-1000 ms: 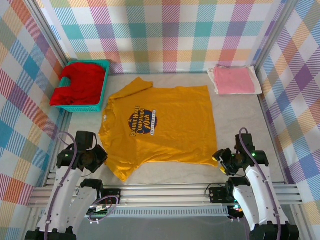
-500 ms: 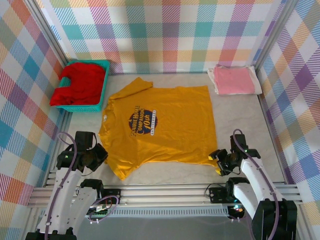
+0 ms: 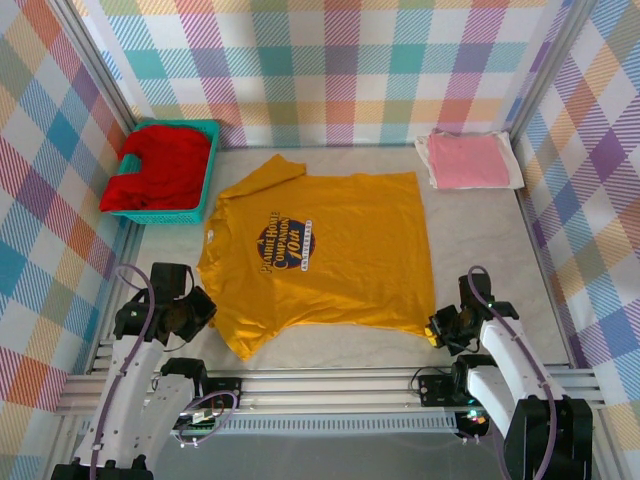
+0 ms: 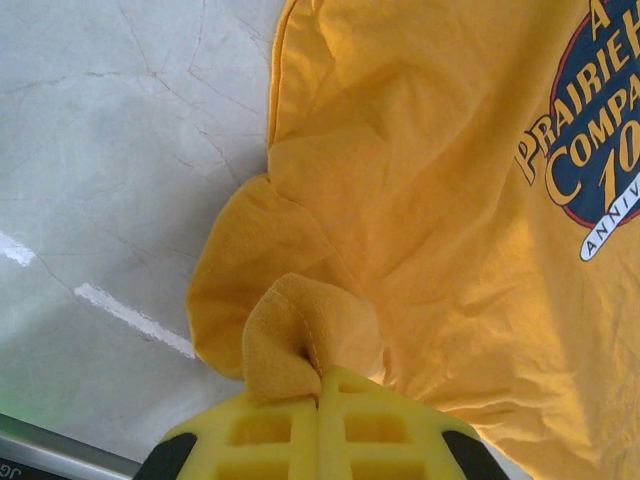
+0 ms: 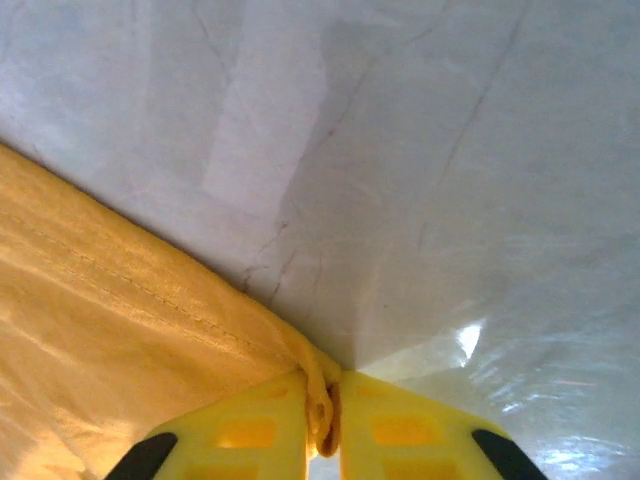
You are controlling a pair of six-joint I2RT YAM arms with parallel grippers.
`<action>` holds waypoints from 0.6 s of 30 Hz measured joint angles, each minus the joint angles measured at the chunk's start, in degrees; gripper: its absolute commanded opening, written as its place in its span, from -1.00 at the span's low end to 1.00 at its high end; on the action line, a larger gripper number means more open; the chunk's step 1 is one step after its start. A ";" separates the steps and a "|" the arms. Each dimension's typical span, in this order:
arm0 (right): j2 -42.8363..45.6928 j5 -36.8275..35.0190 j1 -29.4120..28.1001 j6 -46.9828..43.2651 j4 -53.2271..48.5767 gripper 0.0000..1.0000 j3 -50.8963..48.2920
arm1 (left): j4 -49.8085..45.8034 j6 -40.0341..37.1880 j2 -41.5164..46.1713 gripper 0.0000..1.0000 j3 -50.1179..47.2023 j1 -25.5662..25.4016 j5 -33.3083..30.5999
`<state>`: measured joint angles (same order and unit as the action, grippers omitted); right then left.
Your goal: Fold and stack the t-shirts
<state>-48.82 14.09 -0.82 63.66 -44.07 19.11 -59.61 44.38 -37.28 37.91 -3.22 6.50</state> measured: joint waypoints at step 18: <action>5.68 -2.95 -0.07 -4.79 1.40 -1.00 5.14 | -1.75 3.23 4.79 -1.00 1.75 0.00 -8.52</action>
<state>-43.13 11.14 -0.89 58.87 -42.68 24.25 -61.36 47.62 -32.49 39.66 -3.22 -2.02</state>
